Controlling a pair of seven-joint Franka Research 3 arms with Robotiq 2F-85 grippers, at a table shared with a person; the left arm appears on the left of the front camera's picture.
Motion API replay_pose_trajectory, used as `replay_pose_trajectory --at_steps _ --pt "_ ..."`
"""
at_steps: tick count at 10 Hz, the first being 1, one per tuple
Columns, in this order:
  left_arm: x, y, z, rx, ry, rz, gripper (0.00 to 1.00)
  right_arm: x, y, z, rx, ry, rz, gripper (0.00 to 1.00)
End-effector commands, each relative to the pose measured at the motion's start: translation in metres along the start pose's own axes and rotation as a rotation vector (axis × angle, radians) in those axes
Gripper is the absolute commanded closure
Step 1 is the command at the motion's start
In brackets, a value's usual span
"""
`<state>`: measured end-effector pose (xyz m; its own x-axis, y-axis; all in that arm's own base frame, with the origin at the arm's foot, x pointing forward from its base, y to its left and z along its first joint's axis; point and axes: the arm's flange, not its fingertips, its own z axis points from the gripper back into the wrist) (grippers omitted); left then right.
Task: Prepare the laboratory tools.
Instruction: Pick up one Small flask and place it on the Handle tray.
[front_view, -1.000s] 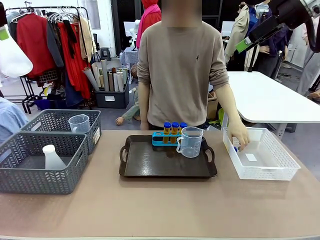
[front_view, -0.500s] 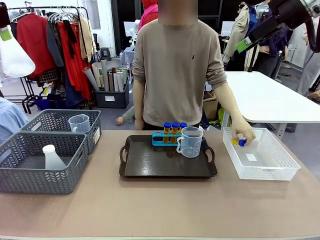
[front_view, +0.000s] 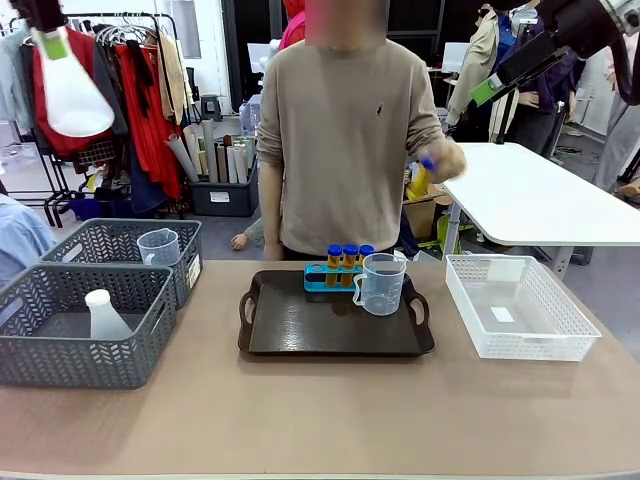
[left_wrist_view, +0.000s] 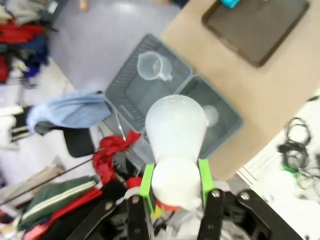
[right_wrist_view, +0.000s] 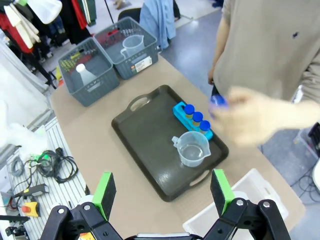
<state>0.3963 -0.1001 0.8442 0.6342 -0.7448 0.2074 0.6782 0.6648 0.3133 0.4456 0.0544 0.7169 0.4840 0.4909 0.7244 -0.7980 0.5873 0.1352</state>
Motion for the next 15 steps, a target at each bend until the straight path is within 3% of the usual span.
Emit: replay_pose_trajectory --at_steps 1,3,5,6,9,12,15 --pt "0.026 0.010 0.023 -0.036 0.031 -0.073 1.00 0.001 0.001 0.000 0.007 -0.011 0.004 0.00" --pt "0.065 0.007 0.018 -0.137 0.030 -0.151 1.00 0.001 0.001 0.000 0.007 -0.011 0.004 0.00" --pt "0.072 0.017 0.011 -0.263 -0.023 -0.244 1.00 0.001 0.001 0.000 0.007 -0.011 0.004 0.00" --pt "0.059 -0.010 -0.005 -0.130 0.008 -0.146 1.00 0.001 0.001 0.000 0.007 -0.011 0.004 0.00" --pt "0.068 -0.005 -0.011 -0.179 -0.007 -0.183 1.00 0.001 0.001 0.000 0.007 -0.011 0.004 0.00" --pt "0.127 0.004 -0.081 -0.272 0.061 -0.322 1.00 0.001 0.001 0.000 0.007 -0.011 0.004 0.00" --pt "0.172 -0.009 -0.135 -0.310 0.042 -0.401 1.00 0.001 0.001 0.000 0.007 -0.011 0.004 0.00"
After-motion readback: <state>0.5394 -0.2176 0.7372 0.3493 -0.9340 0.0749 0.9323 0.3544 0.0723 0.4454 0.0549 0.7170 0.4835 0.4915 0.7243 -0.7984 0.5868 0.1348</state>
